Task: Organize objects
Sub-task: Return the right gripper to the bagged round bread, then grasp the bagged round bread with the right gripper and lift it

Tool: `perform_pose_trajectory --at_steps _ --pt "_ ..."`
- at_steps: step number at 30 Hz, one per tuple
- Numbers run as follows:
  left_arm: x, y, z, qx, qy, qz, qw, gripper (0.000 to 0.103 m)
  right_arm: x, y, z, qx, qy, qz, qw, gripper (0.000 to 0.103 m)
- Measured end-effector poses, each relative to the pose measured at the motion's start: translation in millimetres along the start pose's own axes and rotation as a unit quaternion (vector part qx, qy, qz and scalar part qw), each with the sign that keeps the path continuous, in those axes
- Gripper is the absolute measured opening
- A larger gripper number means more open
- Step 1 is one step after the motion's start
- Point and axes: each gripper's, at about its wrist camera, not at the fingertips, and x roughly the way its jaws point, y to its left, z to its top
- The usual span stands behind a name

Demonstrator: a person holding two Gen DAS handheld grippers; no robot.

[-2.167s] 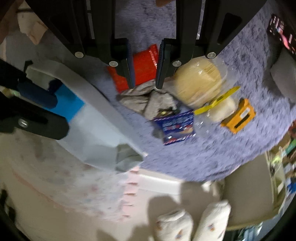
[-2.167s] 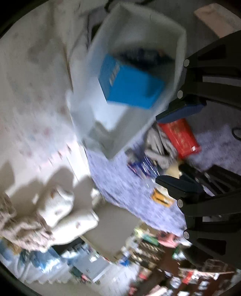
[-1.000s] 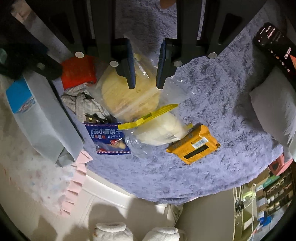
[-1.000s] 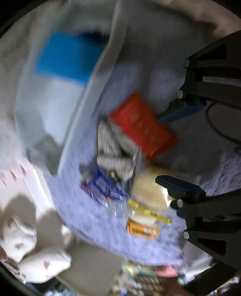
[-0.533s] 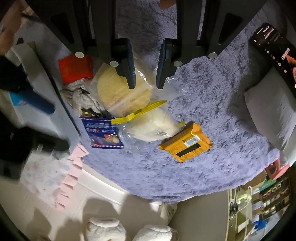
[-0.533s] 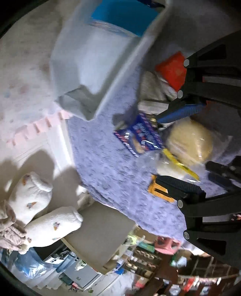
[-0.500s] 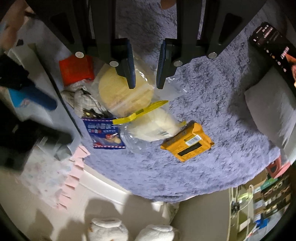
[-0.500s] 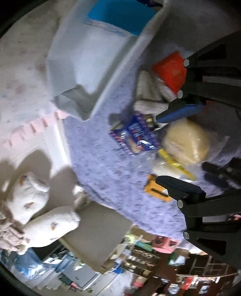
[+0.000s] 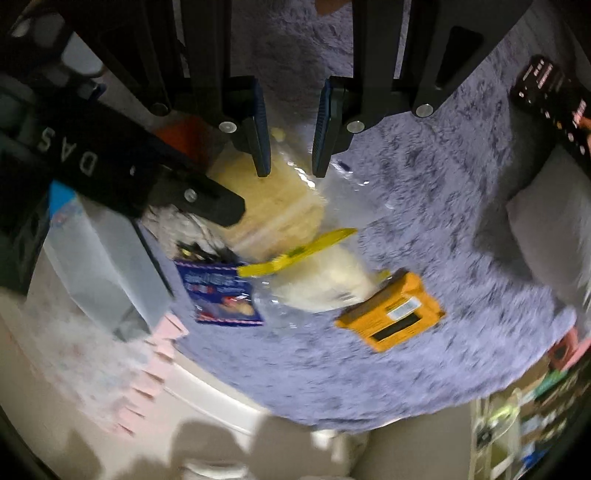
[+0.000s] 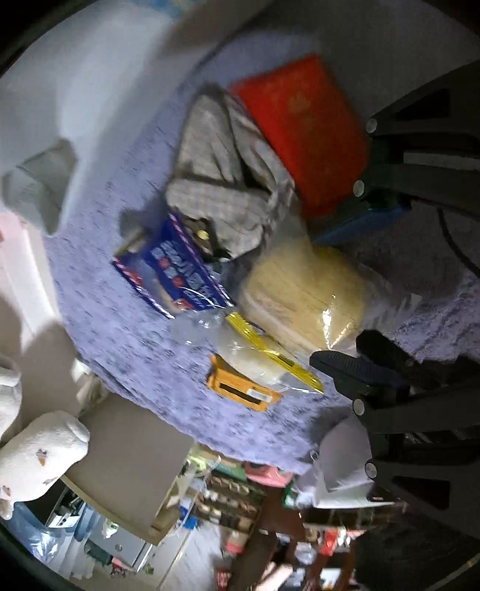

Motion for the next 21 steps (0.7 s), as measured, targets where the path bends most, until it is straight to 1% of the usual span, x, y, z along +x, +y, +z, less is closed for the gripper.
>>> perform_pose_trajectory --at_steps 4,6,9,11,12,13,14,18,21 --pt "-1 12 2 -0.038 0.002 -0.011 0.9992 0.022 17 -20 5 0.05 0.027 0.026 0.998 0.059" --pt "-1 17 2 -0.052 0.004 -0.013 0.9986 0.022 20 -29 7 0.078 0.034 0.051 0.995 0.059" --pt "-1 23 3 -0.073 0.002 0.0 0.9974 0.022 26 -35 9 0.094 0.039 0.065 0.993 0.06" --pt "1 24 3 -0.077 0.003 0.006 0.997 0.022 29 -33 8 0.089 0.028 0.063 0.994 0.063" --pt "2 23 3 -0.078 0.003 0.006 0.9969 0.022 29 -29 7 0.077 0.02 0.054 0.995 0.062" --pt "3 22 4 -0.077 0.003 0.006 0.997 0.022 31 -27 8 0.063 0.014 0.046 0.997 0.06" --pt "3 20 4 -0.072 0.003 0.009 0.9973 0.022 32 -23 8 0.045 0.004 0.042 0.998 0.056" --pt "3 4 4 -0.04 -0.007 0.02 0.999 0.022 25 -19 7 0.024 -0.013 0.056 0.998 0.042" --pt "-1 -8 3 -0.01 -0.021 0.024 0.9994 0.022 12 -11 6 -0.001 -0.031 0.035 0.999 0.038"
